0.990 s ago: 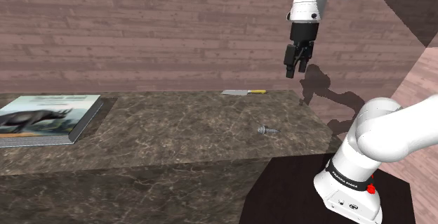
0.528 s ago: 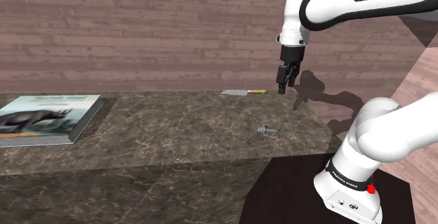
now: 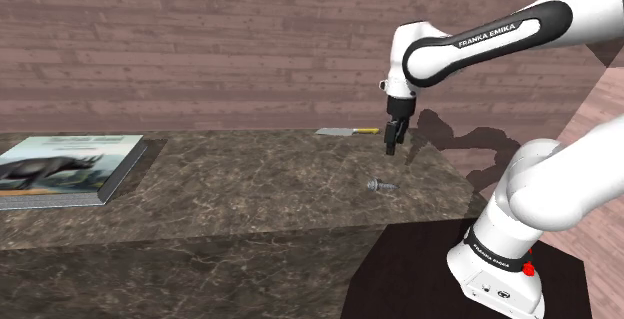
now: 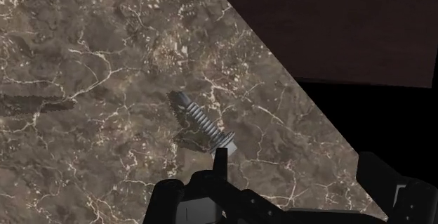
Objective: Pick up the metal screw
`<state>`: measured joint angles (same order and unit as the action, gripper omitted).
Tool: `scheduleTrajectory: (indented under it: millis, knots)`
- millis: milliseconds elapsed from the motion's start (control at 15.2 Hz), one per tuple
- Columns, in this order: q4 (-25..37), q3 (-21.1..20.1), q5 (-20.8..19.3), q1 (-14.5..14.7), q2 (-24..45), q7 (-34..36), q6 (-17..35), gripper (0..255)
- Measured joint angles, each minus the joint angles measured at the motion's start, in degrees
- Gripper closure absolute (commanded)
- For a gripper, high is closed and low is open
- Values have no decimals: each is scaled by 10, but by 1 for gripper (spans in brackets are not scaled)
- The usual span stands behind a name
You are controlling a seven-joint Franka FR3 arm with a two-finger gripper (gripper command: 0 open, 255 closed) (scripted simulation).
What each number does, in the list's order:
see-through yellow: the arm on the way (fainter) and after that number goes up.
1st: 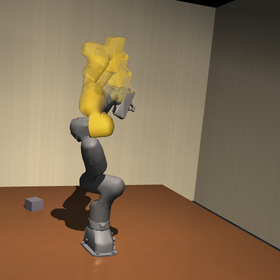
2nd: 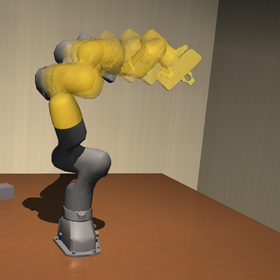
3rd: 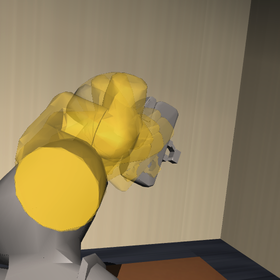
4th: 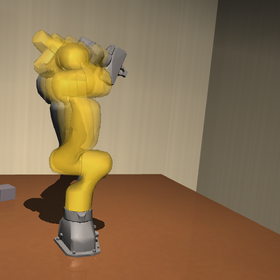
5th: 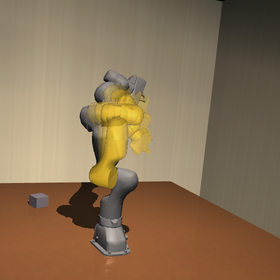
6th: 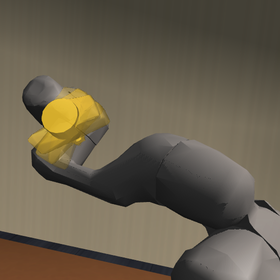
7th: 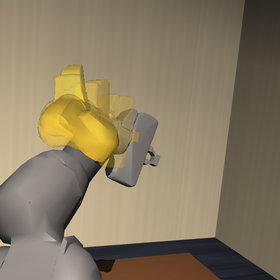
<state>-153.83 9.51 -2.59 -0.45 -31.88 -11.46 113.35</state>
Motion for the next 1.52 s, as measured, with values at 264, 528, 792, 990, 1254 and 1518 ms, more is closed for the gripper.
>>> scheduleTrajectory:
  millis: [264, 528, 792, 990, 1254, 1518]
  knots:
    - [-19, 22, -4, 7, 76, -46, 95, 0]
    - [-12, 48, 4, 13, 181, -108, 192, 0]
    - [0, 61, 33, 24, 276, -168, 273, 0]
    - [4, 62, 53, 27, 321, -193, 312, 0]
    - [9, 58, 76, 28, 361, -211, 346, 0]
    - [10, 55, 86, 28, 376, -218, 360, 255]
